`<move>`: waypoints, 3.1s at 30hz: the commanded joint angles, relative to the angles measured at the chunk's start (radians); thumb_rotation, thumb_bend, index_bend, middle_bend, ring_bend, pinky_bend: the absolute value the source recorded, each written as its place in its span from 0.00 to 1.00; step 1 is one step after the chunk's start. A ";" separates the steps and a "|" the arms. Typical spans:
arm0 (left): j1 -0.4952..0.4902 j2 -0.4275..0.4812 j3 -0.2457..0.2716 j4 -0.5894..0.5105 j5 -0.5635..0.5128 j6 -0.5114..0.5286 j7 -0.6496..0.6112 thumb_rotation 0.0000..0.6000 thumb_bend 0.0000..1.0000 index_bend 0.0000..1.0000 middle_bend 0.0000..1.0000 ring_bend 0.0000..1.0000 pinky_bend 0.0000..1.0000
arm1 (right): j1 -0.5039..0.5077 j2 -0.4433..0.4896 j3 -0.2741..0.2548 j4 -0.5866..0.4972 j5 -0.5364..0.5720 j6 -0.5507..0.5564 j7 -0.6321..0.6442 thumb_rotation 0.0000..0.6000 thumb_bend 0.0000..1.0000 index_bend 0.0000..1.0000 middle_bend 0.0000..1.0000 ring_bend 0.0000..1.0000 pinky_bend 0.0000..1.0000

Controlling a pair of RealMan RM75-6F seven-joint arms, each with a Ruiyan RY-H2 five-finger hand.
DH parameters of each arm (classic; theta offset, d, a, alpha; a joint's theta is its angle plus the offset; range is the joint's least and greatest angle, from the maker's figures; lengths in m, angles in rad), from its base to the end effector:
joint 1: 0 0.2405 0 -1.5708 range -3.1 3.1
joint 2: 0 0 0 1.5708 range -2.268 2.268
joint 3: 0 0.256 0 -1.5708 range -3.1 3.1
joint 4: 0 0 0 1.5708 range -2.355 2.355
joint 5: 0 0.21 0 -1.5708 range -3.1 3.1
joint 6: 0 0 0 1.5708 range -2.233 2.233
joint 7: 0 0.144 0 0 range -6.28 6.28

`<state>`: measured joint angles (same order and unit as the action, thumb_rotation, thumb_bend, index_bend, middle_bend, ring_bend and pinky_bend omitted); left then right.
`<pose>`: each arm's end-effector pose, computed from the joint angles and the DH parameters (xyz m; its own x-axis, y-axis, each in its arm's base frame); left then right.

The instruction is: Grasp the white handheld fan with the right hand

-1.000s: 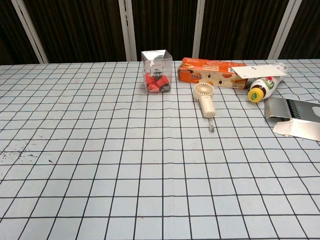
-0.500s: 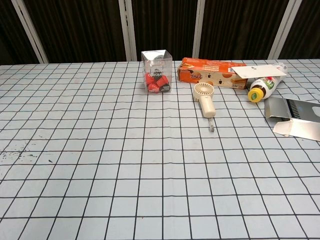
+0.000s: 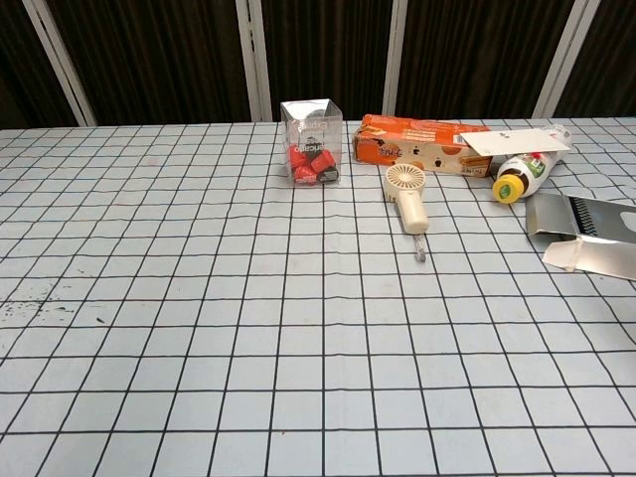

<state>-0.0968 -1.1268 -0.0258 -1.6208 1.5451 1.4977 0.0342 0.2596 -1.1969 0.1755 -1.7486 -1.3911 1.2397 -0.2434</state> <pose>-0.3017 0.1792 0.1517 0.4158 0.0079 0.9094 0.9077 -0.0653 -0.4145 -0.2467 -0.2485 0.1123 0.4083 -0.0827 0.9091 -0.9085 -0.1335 0.3959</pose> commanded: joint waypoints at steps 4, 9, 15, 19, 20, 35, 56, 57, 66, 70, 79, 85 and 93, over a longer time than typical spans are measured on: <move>-0.001 0.011 -0.001 -0.006 -0.013 -0.009 -0.014 1.00 0.05 0.00 0.00 0.00 0.00 | 0.205 -0.143 0.103 0.023 0.245 -0.195 -0.164 1.00 0.65 0.00 0.80 0.90 0.90; -0.005 0.020 -0.001 -0.010 -0.024 -0.026 -0.034 1.00 0.05 0.00 0.00 0.00 0.00 | 0.304 -0.236 0.128 0.107 0.378 -0.257 -0.232 1.00 0.69 0.00 0.80 0.91 0.91; -0.009 0.030 0.000 -0.017 -0.034 -0.043 -0.043 1.00 0.05 0.00 0.00 0.00 0.00 | 0.386 -0.333 0.134 0.220 0.480 -0.295 -0.253 1.00 0.70 0.00 0.80 0.91 0.91; -0.010 0.034 0.000 -0.020 -0.034 -0.044 -0.046 1.00 0.05 0.00 0.00 0.00 0.00 | 0.422 -0.389 0.122 0.292 0.524 -0.318 -0.257 1.00 0.70 0.00 0.80 0.91 0.91; -0.010 0.034 0.000 -0.020 -0.035 -0.045 -0.048 1.00 0.05 0.00 0.00 0.00 0.00 | 0.431 -0.406 0.117 0.314 0.534 -0.324 -0.256 1.00 0.70 0.00 0.80 0.91 0.91; -0.019 0.040 0.002 -0.032 -0.038 -0.064 -0.059 1.00 0.05 0.00 0.00 0.00 0.00 | 0.474 -0.472 0.103 0.401 0.563 -0.334 -0.211 1.00 0.70 0.00 0.80 0.91 0.91; -0.023 0.044 0.001 -0.036 -0.045 -0.070 -0.070 1.00 0.05 0.00 0.00 0.00 0.00 | 0.552 -0.519 0.113 0.470 0.664 -0.356 -0.231 1.00 0.70 0.00 0.80 0.91 0.91; -0.023 0.045 0.000 -0.036 -0.046 -0.070 -0.072 1.00 0.05 0.00 0.00 0.00 0.00 | 0.554 -0.522 0.110 0.474 0.665 -0.356 -0.232 1.00 0.70 0.00 0.80 0.91 0.91; -0.024 0.045 0.003 -0.038 -0.041 -0.070 -0.071 1.00 0.05 0.00 0.00 0.00 0.00 | 0.558 -0.537 0.099 0.493 0.669 -0.354 -0.221 1.00 0.70 0.00 0.80 0.91 0.91; -0.025 0.045 0.003 -0.040 -0.039 -0.071 -0.069 1.00 0.05 0.00 0.00 0.00 0.00 | 0.562 -0.546 0.103 0.501 0.668 -0.349 -0.213 1.00 0.70 0.00 0.80 0.91 0.91; -0.025 0.045 0.004 -0.040 -0.040 -0.070 -0.069 1.00 0.05 0.00 0.00 0.00 0.00 | 0.570 -0.550 0.101 0.510 0.677 -0.352 -0.219 1.00 0.70 0.00 0.80 0.91 0.91; -0.025 0.045 0.004 -0.041 -0.038 -0.071 -0.071 1.00 0.05 0.00 0.00 0.00 0.00 | 0.573 -0.556 0.100 0.523 0.696 -0.360 -0.223 1.00 0.70 0.00 0.80 0.91 0.91; -0.026 0.045 0.004 -0.041 -0.040 -0.072 -0.074 1.00 0.05 0.00 0.00 0.00 0.00 | 0.576 -0.571 0.090 0.533 0.704 -0.368 -0.226 1.00 0.70 0.00 0.80 0.91 0.91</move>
<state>-0.1230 -1.0815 -0.0222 -1.6613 1.5052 1.4262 -0.0395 0.8357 -1.7674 0.2664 -1.2160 -0.6878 0.8726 -0.4689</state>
